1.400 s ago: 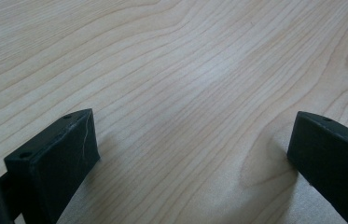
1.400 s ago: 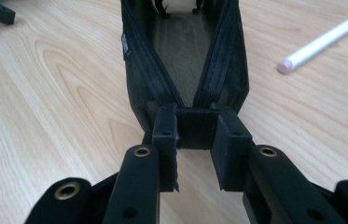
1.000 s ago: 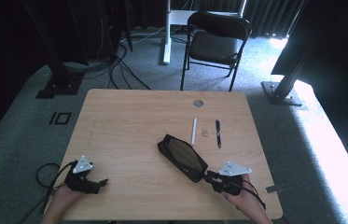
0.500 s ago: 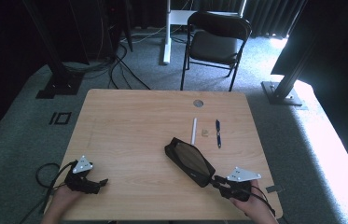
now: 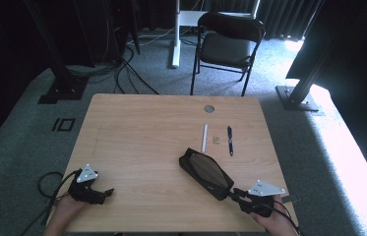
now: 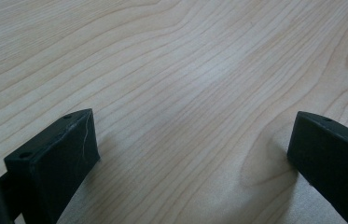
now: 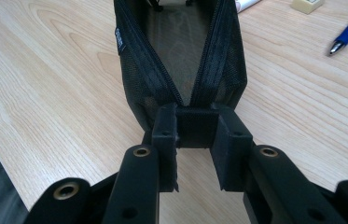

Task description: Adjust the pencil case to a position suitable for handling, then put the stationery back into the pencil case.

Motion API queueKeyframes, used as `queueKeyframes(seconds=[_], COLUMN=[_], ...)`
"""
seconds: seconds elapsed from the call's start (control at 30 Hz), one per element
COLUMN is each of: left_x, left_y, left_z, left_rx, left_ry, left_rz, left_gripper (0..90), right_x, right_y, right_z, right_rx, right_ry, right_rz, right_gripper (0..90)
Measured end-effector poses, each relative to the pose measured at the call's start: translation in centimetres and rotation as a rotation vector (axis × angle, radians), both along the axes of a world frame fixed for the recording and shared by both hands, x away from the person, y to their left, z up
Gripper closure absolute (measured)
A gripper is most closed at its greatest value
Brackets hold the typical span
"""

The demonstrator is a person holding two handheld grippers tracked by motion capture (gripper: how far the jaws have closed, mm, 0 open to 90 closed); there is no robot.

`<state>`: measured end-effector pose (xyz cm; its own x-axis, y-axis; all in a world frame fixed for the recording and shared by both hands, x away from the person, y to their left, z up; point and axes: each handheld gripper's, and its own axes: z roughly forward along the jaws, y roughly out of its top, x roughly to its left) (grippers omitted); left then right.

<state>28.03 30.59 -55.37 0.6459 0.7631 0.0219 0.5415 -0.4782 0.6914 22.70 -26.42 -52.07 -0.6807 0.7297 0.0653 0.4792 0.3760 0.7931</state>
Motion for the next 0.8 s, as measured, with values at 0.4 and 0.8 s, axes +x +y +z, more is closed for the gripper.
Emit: queueKeyframes(seconds=[0.4, 0.8], left_x=[0.0, 0.0], left_y=[0.0, 0.0], left_z=[0.0, 0.0], left_rx=[0.0, 0.0], left_ry=[0.0, 0.0], left_rz=[0.0, 0.0], left_gripper=[2.0, 2.0], right_x=[-0.1, -0.1], right_y=[0.2, 0.0], right_z=[-0.1, 1.0], right_rx=[0.025, 0.079], right_ry=[-0.029, -0.062], right_rz=[0.018, 0.016], right_gripper=[60.1, 50.6])
